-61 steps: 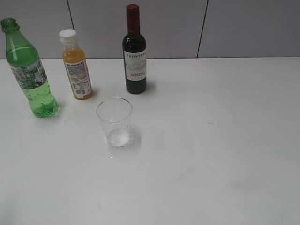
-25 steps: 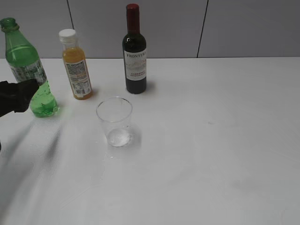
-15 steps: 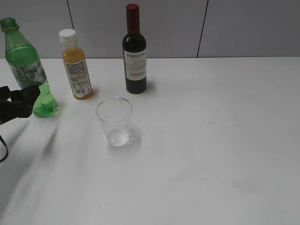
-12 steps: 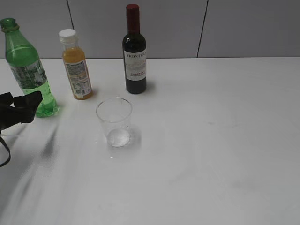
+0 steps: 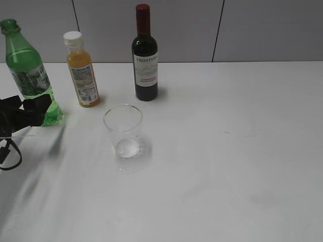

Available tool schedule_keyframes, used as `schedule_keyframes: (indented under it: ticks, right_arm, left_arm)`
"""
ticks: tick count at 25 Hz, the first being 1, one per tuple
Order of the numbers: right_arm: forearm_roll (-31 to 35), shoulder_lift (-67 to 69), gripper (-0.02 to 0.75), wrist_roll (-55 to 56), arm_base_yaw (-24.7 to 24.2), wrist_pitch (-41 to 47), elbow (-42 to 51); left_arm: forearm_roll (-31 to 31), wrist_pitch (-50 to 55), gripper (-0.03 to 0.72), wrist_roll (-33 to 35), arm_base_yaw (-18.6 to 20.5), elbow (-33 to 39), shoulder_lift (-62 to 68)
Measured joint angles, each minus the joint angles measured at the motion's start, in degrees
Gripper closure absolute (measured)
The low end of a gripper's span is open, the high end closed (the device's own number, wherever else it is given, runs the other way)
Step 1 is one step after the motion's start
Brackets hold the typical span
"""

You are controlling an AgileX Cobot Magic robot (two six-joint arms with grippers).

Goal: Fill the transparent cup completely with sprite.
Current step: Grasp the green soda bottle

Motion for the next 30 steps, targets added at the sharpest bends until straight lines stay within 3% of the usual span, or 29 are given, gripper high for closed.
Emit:
schedule_keyframes:
  ticks: [24, 30]
  right_arm:
    - [0.00, 0.00, 0.146, 0.00, 0.00, 0.00, 0.00]
    - [0.00, 0.00, 0.146, 0.00, 0.00, 0.00, 0.00]
  left_arm:
    - [1.35, 0.06, 0.027, 0.00, 0.00, -15.39, 9.91]
    - [1.63, 0.06, 0.086, 0.00, 0.00, -15.70, 9.91]
